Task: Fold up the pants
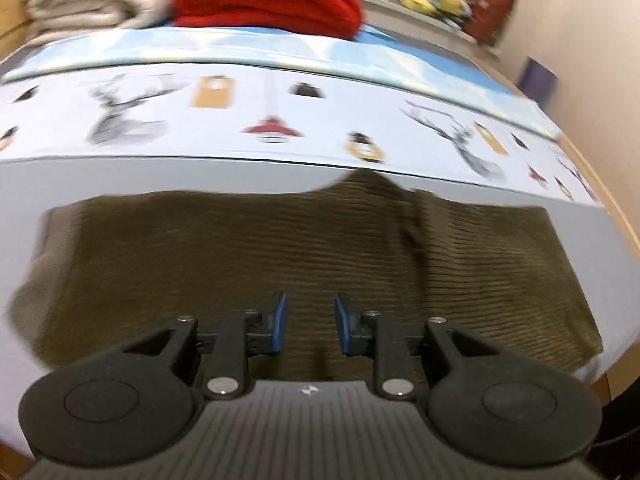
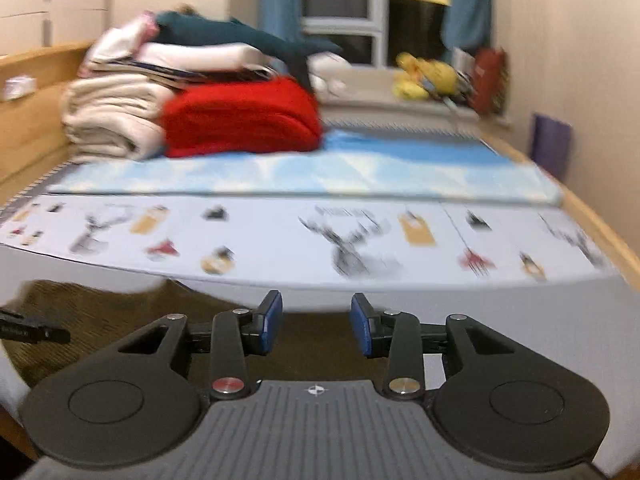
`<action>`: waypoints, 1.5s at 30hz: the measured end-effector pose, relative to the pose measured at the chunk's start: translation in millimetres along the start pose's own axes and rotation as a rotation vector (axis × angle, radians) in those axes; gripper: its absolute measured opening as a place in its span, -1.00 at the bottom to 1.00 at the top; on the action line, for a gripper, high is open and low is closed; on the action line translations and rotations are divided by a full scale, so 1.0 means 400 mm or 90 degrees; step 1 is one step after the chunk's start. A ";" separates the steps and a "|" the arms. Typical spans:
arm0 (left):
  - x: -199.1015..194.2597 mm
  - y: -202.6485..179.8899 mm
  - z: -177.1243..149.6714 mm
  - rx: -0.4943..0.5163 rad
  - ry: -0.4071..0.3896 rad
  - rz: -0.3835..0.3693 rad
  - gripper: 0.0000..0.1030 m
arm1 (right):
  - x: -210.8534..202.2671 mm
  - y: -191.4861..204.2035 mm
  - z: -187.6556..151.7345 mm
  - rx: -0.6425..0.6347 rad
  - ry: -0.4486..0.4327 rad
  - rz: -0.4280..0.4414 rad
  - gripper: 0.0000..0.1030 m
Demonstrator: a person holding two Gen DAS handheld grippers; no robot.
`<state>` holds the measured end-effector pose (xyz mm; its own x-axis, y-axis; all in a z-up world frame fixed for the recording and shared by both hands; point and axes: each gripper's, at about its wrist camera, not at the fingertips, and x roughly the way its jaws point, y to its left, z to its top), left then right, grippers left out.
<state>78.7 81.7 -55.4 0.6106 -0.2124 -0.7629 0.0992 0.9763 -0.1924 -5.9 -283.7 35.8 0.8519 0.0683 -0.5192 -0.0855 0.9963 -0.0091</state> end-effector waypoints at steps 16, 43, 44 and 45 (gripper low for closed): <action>-0.112 0.498 -0.093 -0.447 -0.004 0.017 0.45 | 0.169 0.209 -0.023 -0.017 0.069 0.077 -0.17; -0.178 0.019 0.132 -0.146 -0.163 0.070 -0.51 | 0.139 -0.053 -0.084 0.106 0.096 0.001 -0.17; -0.189 -0.049 0.143 -0.102 -0.184 0.046 -0.52 | 0.134 -0.071 -0.088 0.112 0.096 -0.005 -0.17; -0.201 -0.130 0.150 -0.050 -0.209 0.008 -0.52 | 0.129 -0.091 -0.094 0.121 0.095 -0.011 -0.17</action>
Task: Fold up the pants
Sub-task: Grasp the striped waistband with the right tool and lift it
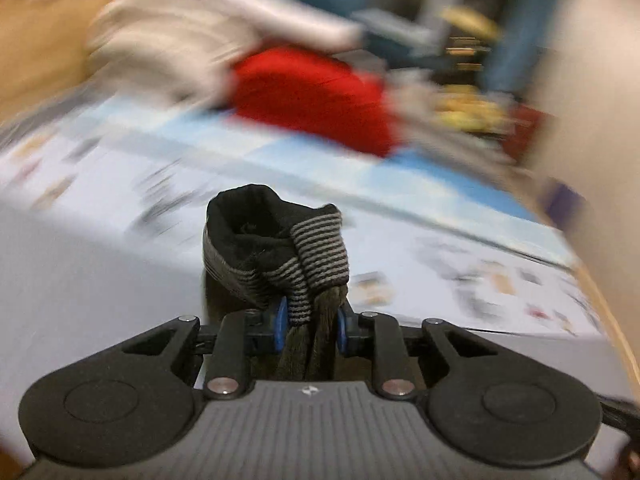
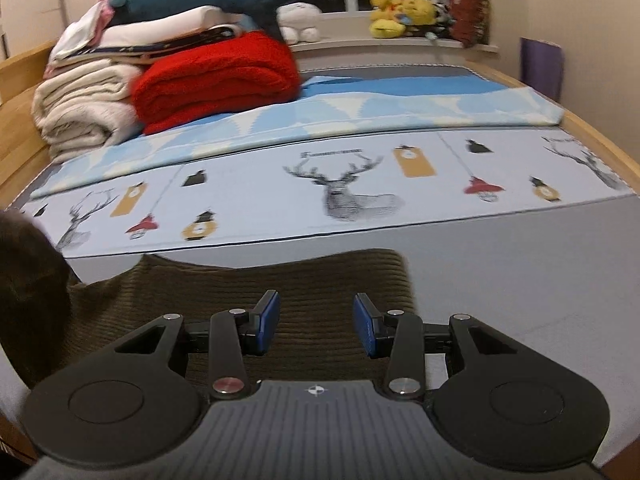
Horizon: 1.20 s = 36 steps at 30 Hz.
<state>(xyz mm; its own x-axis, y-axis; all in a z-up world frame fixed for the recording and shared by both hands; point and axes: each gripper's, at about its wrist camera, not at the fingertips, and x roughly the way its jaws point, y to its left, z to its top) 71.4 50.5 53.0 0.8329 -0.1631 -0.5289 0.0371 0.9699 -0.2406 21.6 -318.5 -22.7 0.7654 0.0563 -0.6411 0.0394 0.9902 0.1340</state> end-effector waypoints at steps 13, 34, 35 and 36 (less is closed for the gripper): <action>0.074 -0.516 -0.210 0.280 0.143 -0.299 0.04 | -0.013 -0.252 -0.052 0.275 0.036 0.024 -0.14; 0.212 -0.189 -0.287 0.171 0.379 -0.106 -0.02 | 0.098 -0.103 -0.089 0.156 0.178 -0.051 0.27; 0.207 -0.183 -0.279 0.173 0.375 -0.103 0.01 | 0.099 -0.100 -0.090 0.148 0.178 -0.051 0.27; 0.206 -0.182 -0.278 0.178 0.373 -0.099 0.03 | 0.103 -0.098 -0.091 0.137 0.181 -0.054 0.28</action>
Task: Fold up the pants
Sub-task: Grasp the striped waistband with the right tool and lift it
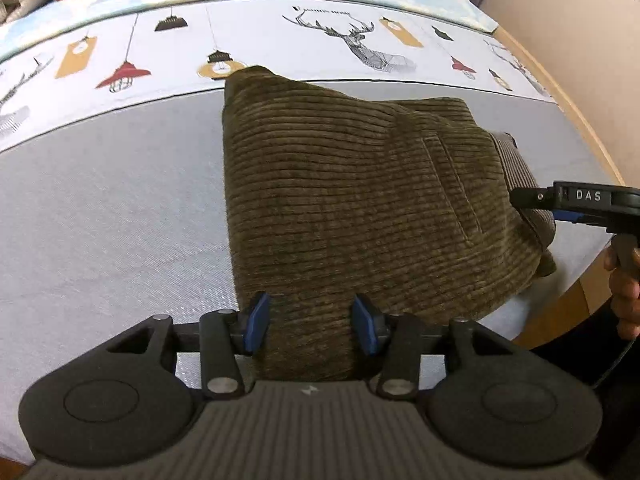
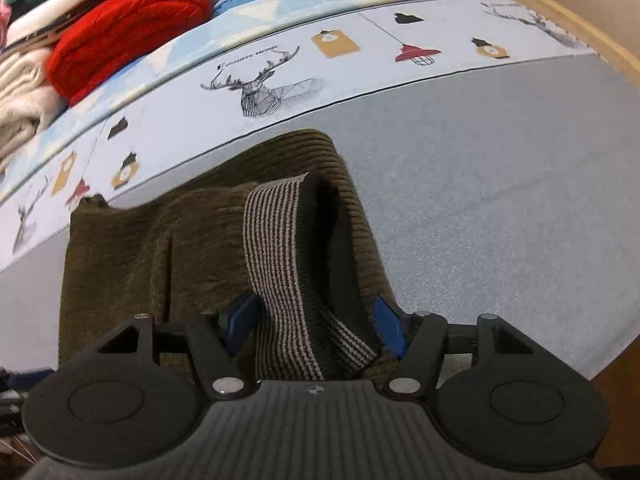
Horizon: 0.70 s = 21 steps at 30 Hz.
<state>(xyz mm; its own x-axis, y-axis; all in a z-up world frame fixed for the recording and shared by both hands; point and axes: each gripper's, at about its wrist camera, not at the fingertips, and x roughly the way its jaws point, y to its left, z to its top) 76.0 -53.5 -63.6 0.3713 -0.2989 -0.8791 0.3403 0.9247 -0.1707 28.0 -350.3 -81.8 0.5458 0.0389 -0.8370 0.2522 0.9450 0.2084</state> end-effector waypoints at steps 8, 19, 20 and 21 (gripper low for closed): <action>0.006 -0.011 -0.006 0.016 0.009 0.015 0.12 | 0.038 -0.028 -0.001 0.052 0.044 0.007 0.61; 0.013 -0.015 -0.008 0.017 0.013 0.026 0.16 | 0.019 -0.008 -0.004 0.021 0.013 0.045 -0.24; 0.013 -0.015 -0.008 0.017 0.014 0.026 0.17 | 0.014 -0.006 -0.003 0.017 0.005 0.049 -0.35; 0.014 -0.014 -0.008 0.017 0.014 0.027 0.17 | 0.011 -0.005 -0.002 0.013 -0.001 0.052 -0.39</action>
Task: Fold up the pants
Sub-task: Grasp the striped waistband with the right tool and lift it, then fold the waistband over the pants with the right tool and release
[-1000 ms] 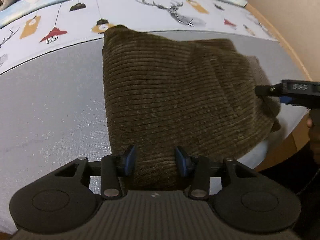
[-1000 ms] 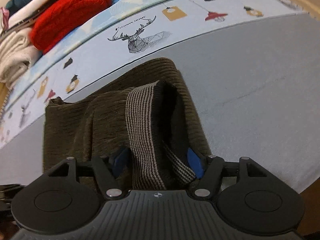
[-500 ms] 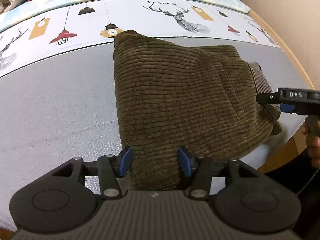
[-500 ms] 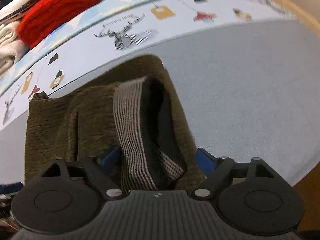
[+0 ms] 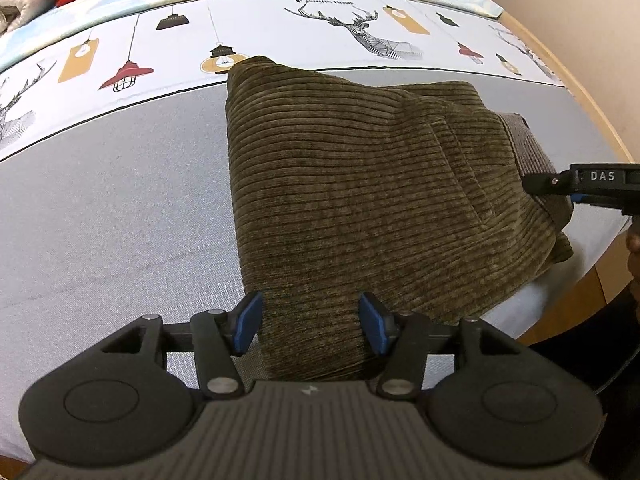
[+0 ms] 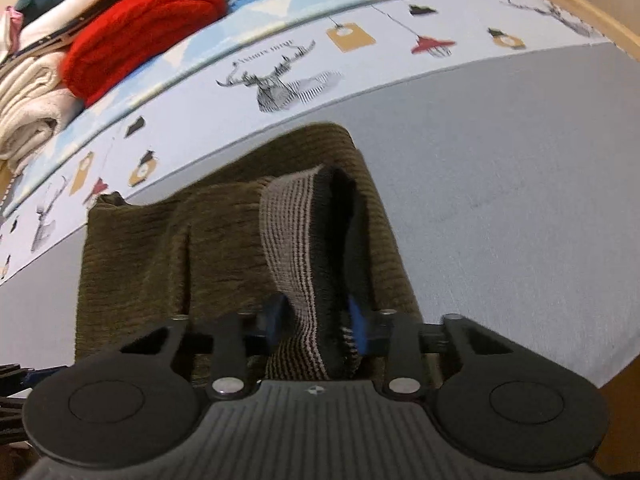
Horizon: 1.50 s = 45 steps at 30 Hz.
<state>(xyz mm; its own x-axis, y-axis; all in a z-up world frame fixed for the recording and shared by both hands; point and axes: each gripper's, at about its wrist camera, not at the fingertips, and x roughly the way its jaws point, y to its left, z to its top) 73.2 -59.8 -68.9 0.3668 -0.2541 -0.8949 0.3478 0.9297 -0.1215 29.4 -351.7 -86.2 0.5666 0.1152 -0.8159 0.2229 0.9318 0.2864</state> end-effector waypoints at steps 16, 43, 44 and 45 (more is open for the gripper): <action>0.010 -0.063 0.008 0.069 -0.002 -0.012 0.16 | -0.045 -0.104 0.018 0.006 -0.016 -0.053 -0.69; 0.086 0.012 0.359 0.058 -0.078 -0.026 0.16 | -0.086 -0.068 0.072 -0.041 -0.111 0.003 0.20; 0.069 0.020 0.357 0.053 -0.097 -0.028 0.50 | -0.090 -0.078 0.083 -0.031 -0.127 -0.004 0.27; 0.068 0.026 0.355 0.044 -0.101 -0.026 0.61 | -0.082 -0.088 0.095 -0.024 -0.126 -0.008 0.29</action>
<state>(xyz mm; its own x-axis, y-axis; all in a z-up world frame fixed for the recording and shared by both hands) 209.2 -94.9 -33.5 0.4801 -0.3357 -0.8104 0.4220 0.8983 -0.1221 33.2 -401.3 -50.4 0.7094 0.0377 -0.7038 0.2030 0.9453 0.2553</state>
